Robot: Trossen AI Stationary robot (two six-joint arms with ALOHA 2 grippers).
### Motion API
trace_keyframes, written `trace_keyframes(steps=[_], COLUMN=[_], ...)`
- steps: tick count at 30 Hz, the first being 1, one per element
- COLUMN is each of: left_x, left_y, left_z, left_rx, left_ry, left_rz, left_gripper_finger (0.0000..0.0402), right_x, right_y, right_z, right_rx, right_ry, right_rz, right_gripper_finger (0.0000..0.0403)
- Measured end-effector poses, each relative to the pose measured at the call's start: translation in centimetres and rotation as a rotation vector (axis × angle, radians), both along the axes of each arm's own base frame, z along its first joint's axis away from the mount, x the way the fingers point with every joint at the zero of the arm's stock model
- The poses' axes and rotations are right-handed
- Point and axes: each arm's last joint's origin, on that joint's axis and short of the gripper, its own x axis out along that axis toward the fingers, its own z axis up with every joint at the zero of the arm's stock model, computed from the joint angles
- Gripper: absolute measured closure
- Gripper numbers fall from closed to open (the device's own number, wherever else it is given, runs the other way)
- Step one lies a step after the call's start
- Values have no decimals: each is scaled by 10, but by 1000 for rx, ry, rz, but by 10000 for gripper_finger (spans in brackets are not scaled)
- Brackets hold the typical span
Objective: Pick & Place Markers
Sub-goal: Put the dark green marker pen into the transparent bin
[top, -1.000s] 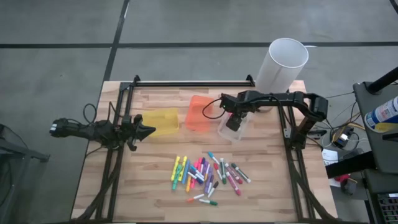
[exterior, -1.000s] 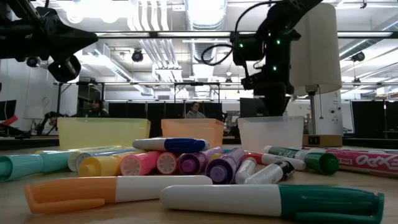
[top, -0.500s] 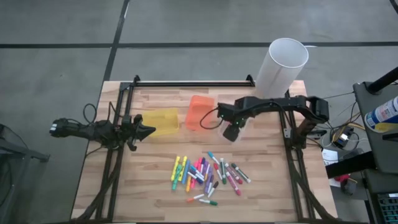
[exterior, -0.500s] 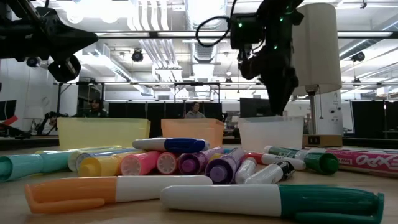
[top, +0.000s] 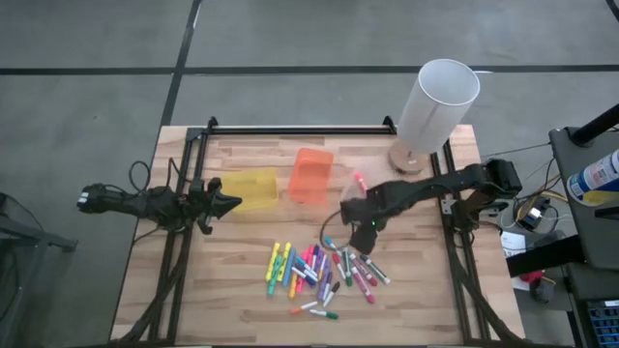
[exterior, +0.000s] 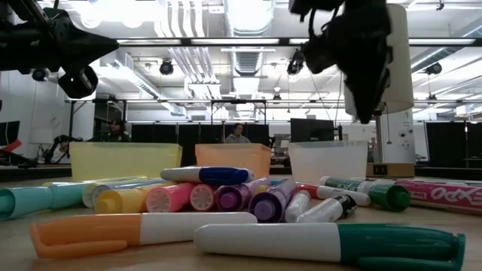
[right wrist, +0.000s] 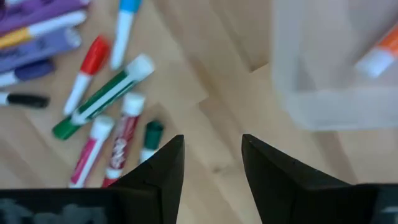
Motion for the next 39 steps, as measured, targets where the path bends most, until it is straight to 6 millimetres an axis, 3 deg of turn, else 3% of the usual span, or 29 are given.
trace_keyframes(steps=[8,13,24,39], left_x=[0,0,0,0], left_y=[0,0,0,0], left_z=[0,0,0,0], left_rx=[0,0,0,0], left_ry=[0,1,3,4], left_rz=[0,1,0,1], left_gripper_finger=[392,392,392,392], right_x=[-6,-3,-9,-22], right_y=[45,62,77,83], right_z=[0,-1,-7,-43], right_rx=[18,52,51,69], right_ry=[-23,-98,-103,-99], right_rz=[-4,-10,-78,-129], right_gripper_finger=[254,253,259,270])
